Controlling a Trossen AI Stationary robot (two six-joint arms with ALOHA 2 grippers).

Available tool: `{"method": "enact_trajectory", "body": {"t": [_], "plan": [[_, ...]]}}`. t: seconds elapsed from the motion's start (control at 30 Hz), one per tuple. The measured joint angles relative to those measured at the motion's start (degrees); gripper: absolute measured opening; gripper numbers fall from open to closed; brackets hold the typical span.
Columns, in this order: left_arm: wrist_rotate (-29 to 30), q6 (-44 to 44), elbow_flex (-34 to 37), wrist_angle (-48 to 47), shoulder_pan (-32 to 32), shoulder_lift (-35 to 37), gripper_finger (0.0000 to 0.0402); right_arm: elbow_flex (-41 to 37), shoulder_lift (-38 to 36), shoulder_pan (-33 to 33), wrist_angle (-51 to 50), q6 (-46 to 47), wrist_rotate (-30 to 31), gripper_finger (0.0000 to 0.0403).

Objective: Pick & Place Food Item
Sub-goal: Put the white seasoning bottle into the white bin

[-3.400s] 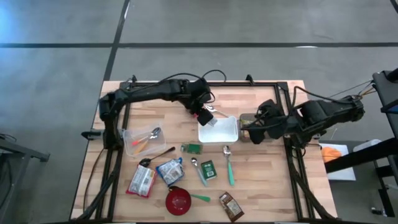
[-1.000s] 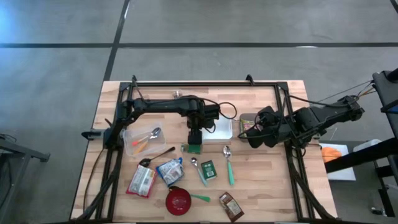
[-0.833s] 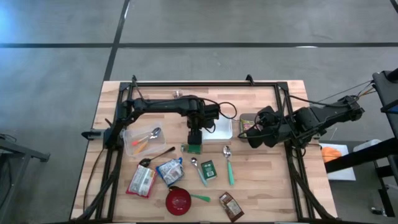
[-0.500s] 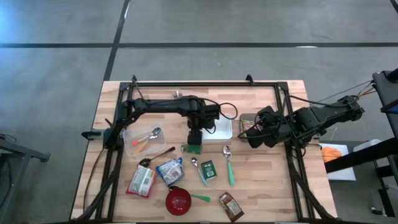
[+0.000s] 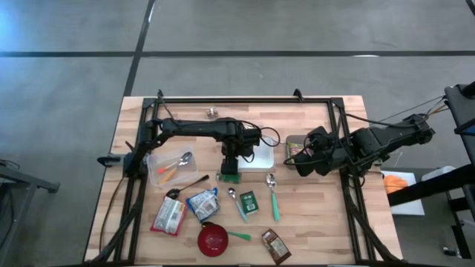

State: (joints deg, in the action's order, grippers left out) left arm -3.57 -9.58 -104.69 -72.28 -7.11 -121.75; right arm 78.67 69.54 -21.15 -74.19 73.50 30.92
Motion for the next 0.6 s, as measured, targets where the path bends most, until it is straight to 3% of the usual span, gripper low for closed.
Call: {"method": "enact_trajectory", "body": {"t": [0.17, 0.4, 0.6], "plan": [[0.02, -0.40, 0.03, 0.25, 0.02, 0.00, 0.0194, -0.35, 0.00, 0.00, -0.01, 0.01, 0.04, 0.0367], [0.04, 0.74, 0.09, 0.71, 0.02, 0.00, 0.0288, -1.53, 0.00, 0.02, 0.05, 1.38, -2.45, 0.0367], [0.15, 0.87, 0.09, 0.65, 0.02, 0.31, 0.0327, -1.98, 0.00, 0.04, 0.17, 1.54, -2.91, 0.0367]]}}
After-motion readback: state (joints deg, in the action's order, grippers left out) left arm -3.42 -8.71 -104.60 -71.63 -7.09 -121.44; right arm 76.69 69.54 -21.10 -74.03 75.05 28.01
